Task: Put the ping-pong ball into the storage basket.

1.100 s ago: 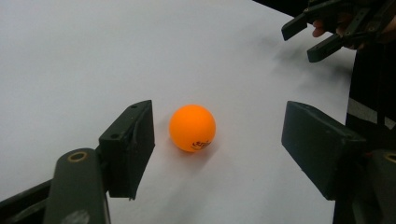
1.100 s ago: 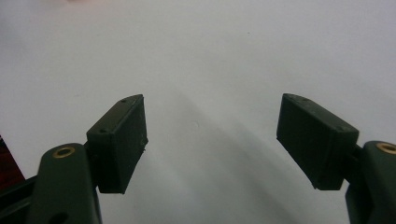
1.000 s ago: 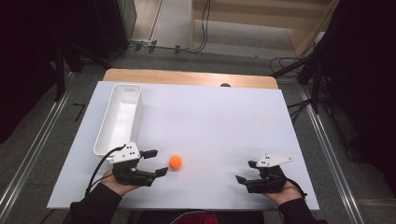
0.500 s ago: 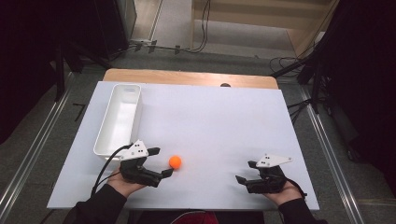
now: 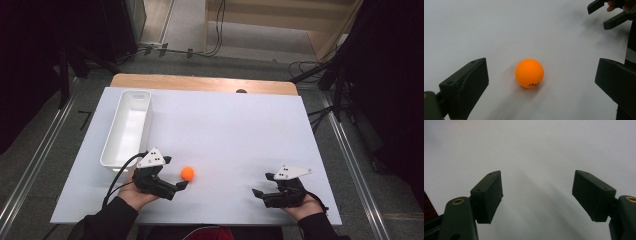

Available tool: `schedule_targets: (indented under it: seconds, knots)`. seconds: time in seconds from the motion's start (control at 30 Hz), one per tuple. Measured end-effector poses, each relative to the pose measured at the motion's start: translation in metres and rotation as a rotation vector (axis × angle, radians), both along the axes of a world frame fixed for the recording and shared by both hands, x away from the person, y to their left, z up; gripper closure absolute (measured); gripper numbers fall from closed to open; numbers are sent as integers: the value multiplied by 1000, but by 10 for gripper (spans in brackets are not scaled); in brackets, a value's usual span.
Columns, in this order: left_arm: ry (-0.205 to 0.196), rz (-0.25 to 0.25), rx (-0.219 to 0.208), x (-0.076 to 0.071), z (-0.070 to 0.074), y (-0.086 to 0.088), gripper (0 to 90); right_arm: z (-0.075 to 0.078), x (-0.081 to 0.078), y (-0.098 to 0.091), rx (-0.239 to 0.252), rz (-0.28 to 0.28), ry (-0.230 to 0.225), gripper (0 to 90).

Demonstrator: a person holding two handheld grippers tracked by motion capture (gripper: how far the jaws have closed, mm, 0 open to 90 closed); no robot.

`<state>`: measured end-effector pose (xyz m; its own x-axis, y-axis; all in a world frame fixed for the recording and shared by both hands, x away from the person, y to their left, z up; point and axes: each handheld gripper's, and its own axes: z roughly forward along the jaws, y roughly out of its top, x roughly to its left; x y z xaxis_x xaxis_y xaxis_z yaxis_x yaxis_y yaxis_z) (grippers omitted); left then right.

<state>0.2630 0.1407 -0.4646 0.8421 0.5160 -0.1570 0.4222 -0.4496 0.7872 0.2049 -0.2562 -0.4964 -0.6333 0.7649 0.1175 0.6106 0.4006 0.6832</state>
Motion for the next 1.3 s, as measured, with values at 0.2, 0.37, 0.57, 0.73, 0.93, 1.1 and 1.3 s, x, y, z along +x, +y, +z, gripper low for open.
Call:
schedule_targets:
  seconds: [0.2, 0.37, 0.57, 0.73, 0.93, 1.1, 1.3]
  knots:
    - [-8, -8, -4, 4, 0, -8, 0, 0, 0, 0, 0, 2, -3, 231]
    - [-17, -13, 3, 6, -1, -15, 0, 0, 0, 0, 1, 1, 0, 231]
    - [-27, -15, 11, 8, -2, -21, 0, 0, 0, 0, 2, 1, 0, 231]
    - [-25, -23, 25, 11, -4, -26, 0, 0, 0, 0, 2, 3, -2, 231]
    - [-20, -26, 12, 16, -6, -29, 0, 0, 0, 0, 3, 4, -2, 231]
    - [-9, -37, 28, 19, -10, -32, 0, 0, 0, 0, 4, 4, -2, 231]
    - [-5, -42, 31, 18, -11, -33, 0, 0, 0, 0, 6, 0, 1, 231]
